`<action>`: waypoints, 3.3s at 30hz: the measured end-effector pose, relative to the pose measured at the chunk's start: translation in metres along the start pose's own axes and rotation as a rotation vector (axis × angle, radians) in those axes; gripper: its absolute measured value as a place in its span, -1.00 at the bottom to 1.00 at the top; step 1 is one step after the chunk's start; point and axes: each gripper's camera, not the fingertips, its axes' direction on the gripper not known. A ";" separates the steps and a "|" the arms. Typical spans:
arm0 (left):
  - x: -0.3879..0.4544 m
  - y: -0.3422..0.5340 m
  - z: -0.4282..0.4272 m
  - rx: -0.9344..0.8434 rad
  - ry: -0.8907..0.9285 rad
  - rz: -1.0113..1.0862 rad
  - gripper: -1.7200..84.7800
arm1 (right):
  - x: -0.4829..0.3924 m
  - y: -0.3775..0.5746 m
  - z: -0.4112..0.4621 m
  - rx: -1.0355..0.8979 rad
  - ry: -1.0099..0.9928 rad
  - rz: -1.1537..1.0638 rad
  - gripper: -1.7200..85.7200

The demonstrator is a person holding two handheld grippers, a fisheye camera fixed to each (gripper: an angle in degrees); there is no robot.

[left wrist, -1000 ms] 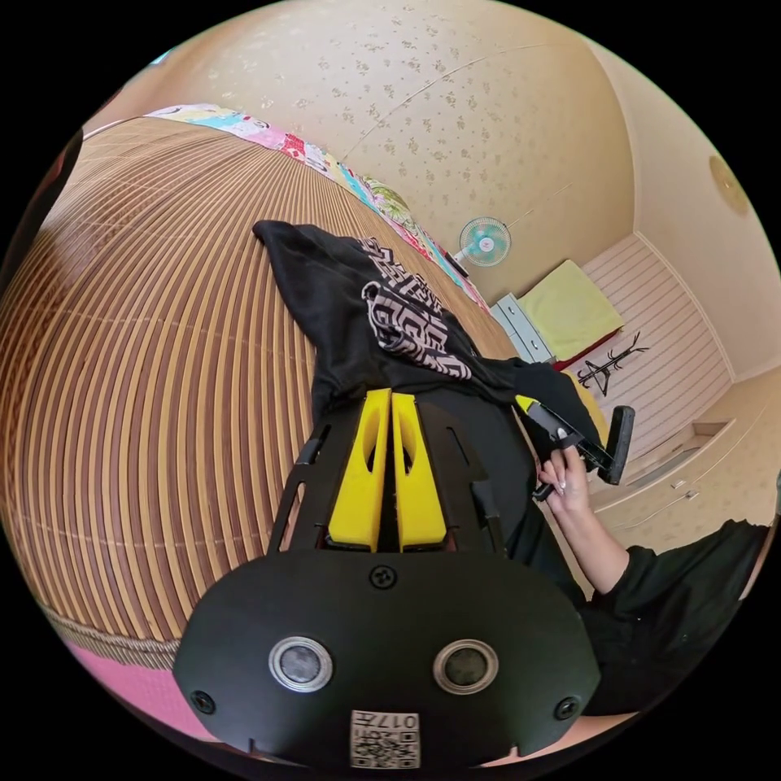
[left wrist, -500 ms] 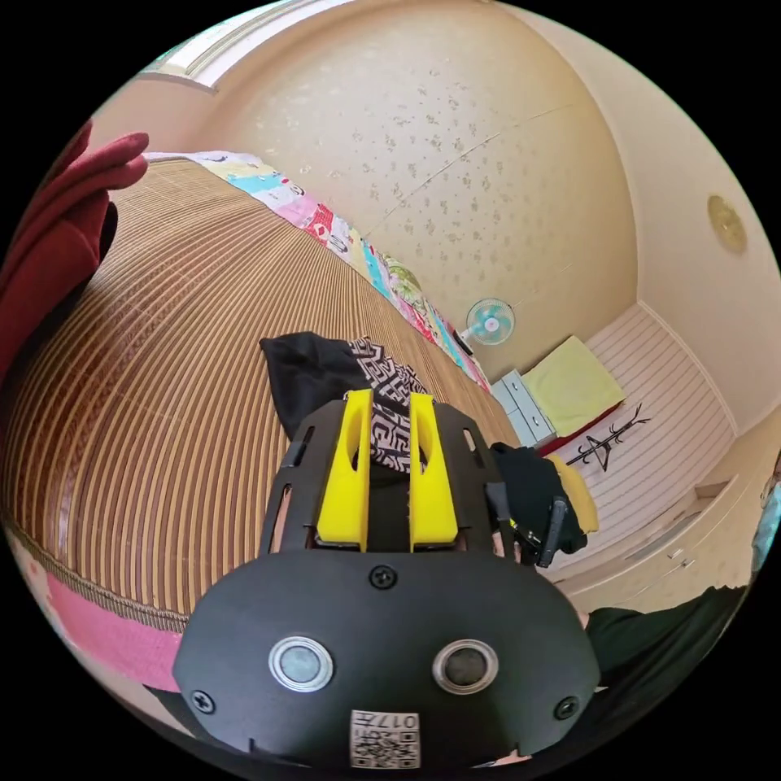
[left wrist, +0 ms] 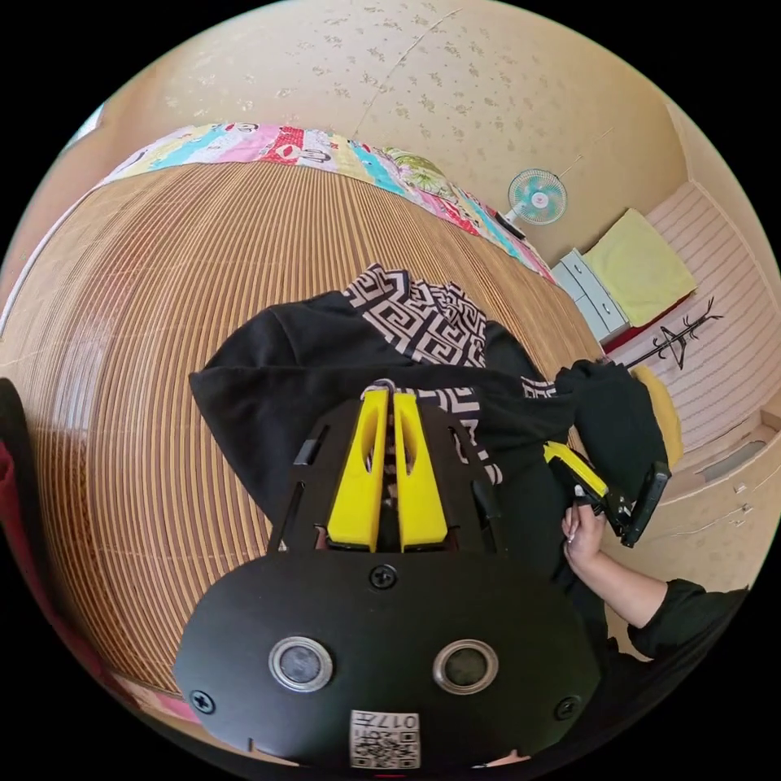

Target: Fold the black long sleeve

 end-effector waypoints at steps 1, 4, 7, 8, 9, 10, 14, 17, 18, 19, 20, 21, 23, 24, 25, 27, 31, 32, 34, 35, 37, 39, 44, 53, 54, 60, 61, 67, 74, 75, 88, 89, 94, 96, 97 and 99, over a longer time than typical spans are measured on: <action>0.002 0.000 -0.008 0.022 -0.010 0.020 -0.97 | 0.005 0.001 -0.002 0.004 -0.006 0.002 -0.80; -0.009 0.005 -0.024 0.086 0.023 -0.003 -0.98 | 0.017 0.004 -0.006 0.014 -0.026 0.008 -0.80; -0.018 0.012 -0.032 0.126 0.010 -0.013 -0.98 | 0.026 0.005 -0.011 0.021 -0.036 0.007 -0.79; -0.020 0.014 -0.033 0.134 0.000 -0.006 -0.98 | 0.030 0.006 -0.013 0.024 -0.039 0.005 -0.79; -0.021 0.015 -0.034 0.138 -0.007 -0.002 -0.98 | 0.031 0.006 -0.014 0.023 -0.040 0.004 -0.79; -0.024 0.017 -0.034 0.142 -0.021 0.001 -0.98 | 0.034 0.006 -0.015 0.023 -0.039 0.002 -0.79; -0.047 0.027 -0.029 0.159 -0.010 -0.029 -0.98 | 0.045 0.008 -0.024 0.038 -0.055 -0.011 -0.78; -0.065 0.035 -0.023 0.162 -0.044 -0.051 -0.98 | 0.052 0.012 -0.035 0.074 -0.080 -0.033 -0.79; -0.069 0.036 -0.022 0.159 -0.050 -0.054 -0.98 | 0.053 0.013 -0.037 0.082 -0.083 -0.034 -0.79; -0.078 0.038 -0.020 0.155 -0.062 -0.065 -0.98 | 0.057 0.015 -0.042 0.101 -0.093 -0.039 -0.79; -0.089 0.041 -0.019 0.154 -0.073 -0.080 -0.98 | 0.062 0.016 -0.045 0.114 -0.102 -0.033 -0.79; -0.094 0.043 -0.019 0.155 -0.078 -0.090 -0.98 | 0.065 0.017 -0.047 0.119 -0.104 -0.024 -0.79; -0.121 0.049 -0.015 0.145 -0.101 -0.137 -0.97 | 0.073 0.015 -0.049 0.112 -0.107 -0.008 -0.78; -0.128 0.051 -0.013 0.138 -0.110 -0.150 -0.97 | 0.074 0.013 -0.048 0.104 -0.106 -0.011 -0.78; -0.143 0.054 -0.007 0.116 -0.128 -0.180 -0.96 | 0.074 0.011 -0.048 0.090 -0.101 -0.020 -0.78; -0.166 0.057 0.010 0.048 -0.148 -0.231 -0.94 | 0.074 0.008 -0.047 0.074 -0.090 -0.030 -0.77; -0.201 0.073 0.028 0.060 -0.178 -0.320 -0.80 | 0.084 0.002 -0.048 0.053 -0.087 -0.017 -0.78; -0.201 0.076 0.027 0.105 -0.183 -0.315 -0.78 | 0.086 0.001 -0.049 0.049 -0.089 -0.015 -0.78; -0.188 0.075 0.026 0.176 -0.182 -0.271 -0.78 | 0.089 -0.001 -0.050 0.046 -0.087 -0.015 -0.78; -0.174 0.069 0.029 0.210 -0.166 -0.216 -0.77 | 0.090 -0.003 -0.051 0.041 -0.085 -0.016 -0.78; -0.145 0.051 0.042 0.208 -0.122 -0.109 -0.76 | 0.093 -0.005 -0.052 0.035 -0.086 -0.014 -0.78; -0.112 0.031 0.061 0.178 -0.106 -0.003 -0.76 | 0.096 -0.006 -0.053 0.033 -0.088 -0.011 -0.78; -0.030 -0.035 0.179 -0.133 0.290 0.274 -0.75 | 0.103 -0.012 -0.057 0.024 -0.092 -0.008 -0.78; -0.014 -0.068 0.350 -0.380 0.236 0.251 -0.73 | 0.115 -0.020 -0.062 0.012 -0.114 -0.001 -0.79; -0.022 -0.070 0.354 -0.379 0.235 0.226 -0.73 | 0.116 -0.021 -0.063 0.012 -0.117 0.001 -0.79; -0.074 -0.059 0.389 -0.507 0.317 0.189 -0.74 | 0.123 -0.025 -0.065 0.010 -0.133 0.017 -0.80; -0.076 -0.050 0.388 -0.513 0.320 0.233 -0.75 | 0.123 -0.026 -0.066 0.012 -0.135 0.017 -0.80; -0.104 -0.024 0.360 -0.473 0.347 0.343 -0.90 | 0.122 -0.028 -0.071 0.014 -0.131 0.013 -0.80; -0.144 -0.022 0.348 -0.446 0.450 0.389 -0.98 | 0.120 -0.031 -0.077 0.014 -0.129 0.010 -0.81; -0.151 -0.024 0.345 -0.427 0.467 0.374 -0.98 | 0.120 -0.031 -0.077 0.014 -0.129 0.010 -0.81; -0.222 0.010 0.379 -0.548 0.297 0.466 -0.70 | 0.114 -0.032 -0.082 0.016 -0.122 0.007 -0.81; -0.225 0.018 0.384 -0.568 0.272 0.477 -0.71 | 0.113 -0.031 -0.083 0.016 -0.120 0.006 -0.81; -0.225 0.036 0.376 -0.532 0.263 0.575 -0.95 | 0.111 -0.031 -0.084 0.016 -0.120 0.006 -0.81; -0.228 0.034 0.370 -0.502 0.259 0.577 -0.97 | 0.110 -0.031 -0.084 0.016 -0.119 0.005 -0.81; -0.231 0.032 0.364 -0.473 0.255 0.571 -0.97 | 0.109 -0.031 -0.084 0.016 -0.119 0.005 -0.81; -0.238 0.026 0.357 -0.426 0.234 0.541 -0.98 | 0.108 -0.030 -0.084 0.016 -0.118 0.005 -0.81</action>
